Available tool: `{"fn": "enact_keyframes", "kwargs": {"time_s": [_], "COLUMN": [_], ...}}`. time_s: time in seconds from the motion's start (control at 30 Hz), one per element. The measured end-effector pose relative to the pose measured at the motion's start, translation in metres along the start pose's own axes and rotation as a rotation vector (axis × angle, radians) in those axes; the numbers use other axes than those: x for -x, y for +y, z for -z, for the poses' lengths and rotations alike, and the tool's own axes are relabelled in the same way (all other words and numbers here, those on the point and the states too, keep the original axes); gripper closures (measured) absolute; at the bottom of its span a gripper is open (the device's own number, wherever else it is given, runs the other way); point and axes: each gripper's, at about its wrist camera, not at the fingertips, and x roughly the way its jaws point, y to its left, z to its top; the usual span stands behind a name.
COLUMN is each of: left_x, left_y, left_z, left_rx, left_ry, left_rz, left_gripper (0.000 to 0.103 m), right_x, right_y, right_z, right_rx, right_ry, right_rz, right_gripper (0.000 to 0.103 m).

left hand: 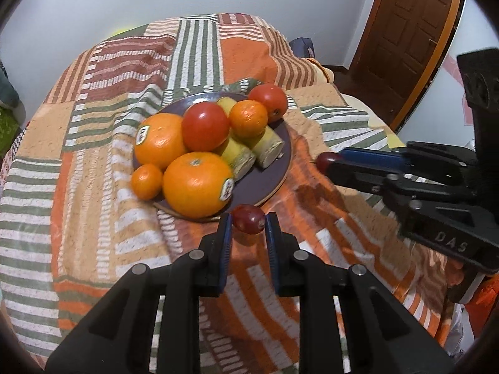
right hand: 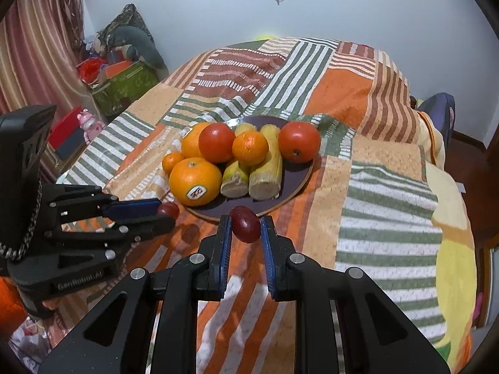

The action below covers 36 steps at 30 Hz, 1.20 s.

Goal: Organize fruits
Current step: 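Set both dark red plums on the plate rim and open both grippers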

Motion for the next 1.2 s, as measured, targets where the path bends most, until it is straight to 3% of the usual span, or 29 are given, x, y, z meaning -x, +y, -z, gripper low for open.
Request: {"fn": "enact_keyframes", "kwargs": {"time_s": [0.83, 0.97, 1.2], "left_x": [-0.045, -0.044, -0.027], "left_y": [0.005, 0.007, 0.002], "left_z": [-0.017, -0.016, -0.011], "left_rx": [0.094, 0.106, 0.08], "left_ry": [0.051, 0.067, 0.033], "left_rz": [0.011, 0.025, -0.006], "left_gripper": [0.081, 0.077, 0.064], "right_x": [-0.057, -0.058, -0.04], "right_y": [-0.016, -0.021, -0.014], "right_z": [-0.006, -0.005, -0.006], "right_rx": [-0.024, -0.06, -0.009], "right_ry": [0.103, 0.121, 0.096], "right_rz": [-0.051, -0.076, -0.02], "right_gripper": [0.084, 0.081, 0.079]}}
